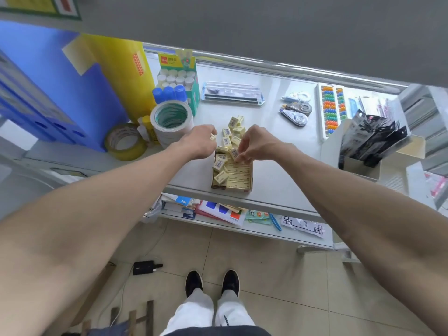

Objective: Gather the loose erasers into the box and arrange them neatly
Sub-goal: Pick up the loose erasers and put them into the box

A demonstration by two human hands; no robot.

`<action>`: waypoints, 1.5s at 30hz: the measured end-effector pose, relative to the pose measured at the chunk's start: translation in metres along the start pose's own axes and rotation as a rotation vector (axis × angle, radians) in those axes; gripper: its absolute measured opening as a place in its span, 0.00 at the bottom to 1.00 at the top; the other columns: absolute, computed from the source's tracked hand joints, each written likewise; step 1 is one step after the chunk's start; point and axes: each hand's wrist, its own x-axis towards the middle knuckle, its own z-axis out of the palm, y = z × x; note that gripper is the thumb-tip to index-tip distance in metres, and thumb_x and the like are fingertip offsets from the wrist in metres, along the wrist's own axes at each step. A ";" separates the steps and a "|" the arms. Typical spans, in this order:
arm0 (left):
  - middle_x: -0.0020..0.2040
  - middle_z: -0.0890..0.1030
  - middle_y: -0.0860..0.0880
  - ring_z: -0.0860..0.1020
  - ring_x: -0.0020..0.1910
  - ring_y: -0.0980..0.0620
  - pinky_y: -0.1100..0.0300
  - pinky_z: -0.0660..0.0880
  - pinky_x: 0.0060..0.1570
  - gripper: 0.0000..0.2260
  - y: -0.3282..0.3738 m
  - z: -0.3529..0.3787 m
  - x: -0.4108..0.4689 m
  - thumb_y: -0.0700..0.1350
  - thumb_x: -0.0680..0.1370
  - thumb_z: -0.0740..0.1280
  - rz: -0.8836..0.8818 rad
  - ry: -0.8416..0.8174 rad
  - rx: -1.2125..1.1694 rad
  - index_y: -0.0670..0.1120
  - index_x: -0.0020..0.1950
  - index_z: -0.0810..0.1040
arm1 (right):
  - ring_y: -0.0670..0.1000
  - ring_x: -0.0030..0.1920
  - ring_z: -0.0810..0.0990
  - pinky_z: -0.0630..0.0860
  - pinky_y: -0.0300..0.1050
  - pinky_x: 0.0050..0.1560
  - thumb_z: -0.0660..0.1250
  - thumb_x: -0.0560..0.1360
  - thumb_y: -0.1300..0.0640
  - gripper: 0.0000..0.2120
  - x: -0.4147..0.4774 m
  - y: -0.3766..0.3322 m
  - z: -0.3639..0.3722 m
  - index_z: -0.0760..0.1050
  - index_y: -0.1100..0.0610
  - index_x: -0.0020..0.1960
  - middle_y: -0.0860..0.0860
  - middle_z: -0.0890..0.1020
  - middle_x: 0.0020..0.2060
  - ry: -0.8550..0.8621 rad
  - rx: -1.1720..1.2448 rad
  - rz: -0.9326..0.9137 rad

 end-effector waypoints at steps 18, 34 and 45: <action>0.68 0.73 0.46 0.74 0.64 0.46 0.49 0.71 0.64 0.22 0.017 0.002 0.034 0.40 0.75 0.60 -0.019 -0.060 0.034 0.48 0.69 0.71 | 0.53 0.34 0.78 0.72 0.39 0.29 0.71 0.73 0.59 0.06 0.038 0.020 -0.017 0.79 0.61 0.47 0.57 0.81 0.39 0.315 0.094 0.035; 0.68 0.73 0.44 0.73 0.64 0.44 0.47 0.71 0.63 0.21 0.025 0.002 0.004 0.40 0.76 0.61 0.050 -0.015 0.138 0.46 0.70 0.70 | 0.56 0.53 0.80 0.77 0.42 0.48 0.70 0.73 0.62 0.18 0.035 0.002 -0.001 0.77 0.65 0.61 0.59 0.80 0.57 0.468 0.084 0.067; 0.67 0.72 0.43 0.70 0.66 0.43 0.46 0.70 0.62 0.22 0.026 0.008 -0.047 0.40 0.77 0.60 0.113 0.033 0.291 0.46 0.71 0.68 | 0.56 0.46 0.78 0.80 0.60 0.56 0.64 0.70 0.70 0.15 -0.012 0.005 0.015 0.77 0.75 0.55 0.64 0.82 0.48 0.202 0.264 0.124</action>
